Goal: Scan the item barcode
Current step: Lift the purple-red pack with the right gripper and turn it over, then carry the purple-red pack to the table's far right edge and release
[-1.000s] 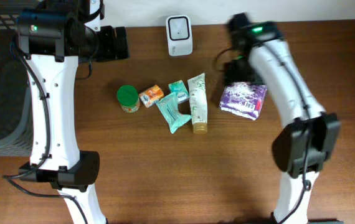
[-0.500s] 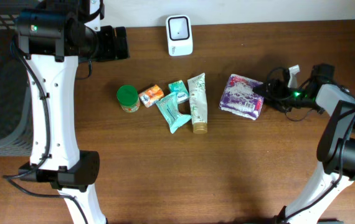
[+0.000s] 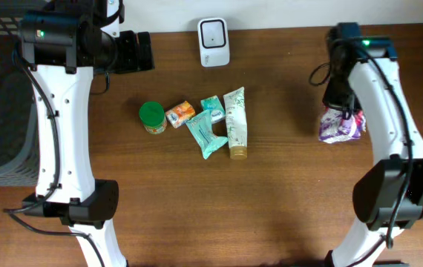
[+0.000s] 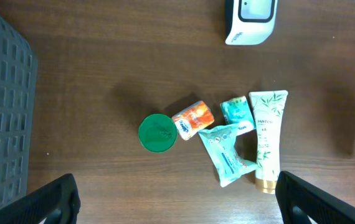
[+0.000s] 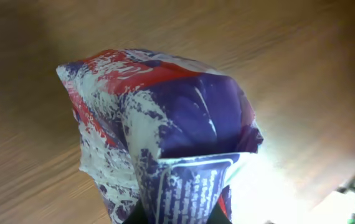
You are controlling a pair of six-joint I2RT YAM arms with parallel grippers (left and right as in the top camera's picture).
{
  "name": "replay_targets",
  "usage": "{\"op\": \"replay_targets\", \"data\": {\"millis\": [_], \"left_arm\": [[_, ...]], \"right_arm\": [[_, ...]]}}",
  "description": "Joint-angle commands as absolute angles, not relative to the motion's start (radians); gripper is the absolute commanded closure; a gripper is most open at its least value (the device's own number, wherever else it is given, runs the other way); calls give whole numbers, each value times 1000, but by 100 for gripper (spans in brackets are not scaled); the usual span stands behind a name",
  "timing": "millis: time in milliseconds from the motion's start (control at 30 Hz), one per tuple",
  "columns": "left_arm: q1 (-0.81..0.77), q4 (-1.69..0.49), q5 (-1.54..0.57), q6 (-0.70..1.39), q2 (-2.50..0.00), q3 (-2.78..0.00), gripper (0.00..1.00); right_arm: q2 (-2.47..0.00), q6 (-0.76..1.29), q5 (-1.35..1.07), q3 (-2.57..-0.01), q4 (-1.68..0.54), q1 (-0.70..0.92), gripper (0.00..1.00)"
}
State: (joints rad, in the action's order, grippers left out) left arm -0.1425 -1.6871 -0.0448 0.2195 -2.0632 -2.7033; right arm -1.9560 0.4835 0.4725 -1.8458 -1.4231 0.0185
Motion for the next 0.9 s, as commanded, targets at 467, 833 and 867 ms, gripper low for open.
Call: {"op": "replay_targets", "data": {"millis": [467,833,867], "left_arm": [[-136,-1688,-47,204,-2049,-2714,1],[-136,-1688,-48,204,-2049,-2714,1],[-136,-1688,-48,204,-2049,-2714,1]], "right_arm": [[-2133,214,-16,-2162,-1444,16,1],[-2135,9,-730,-1394,-838,-214,41],[-2135,14,-730,-1384,-829,-197,64]]}}
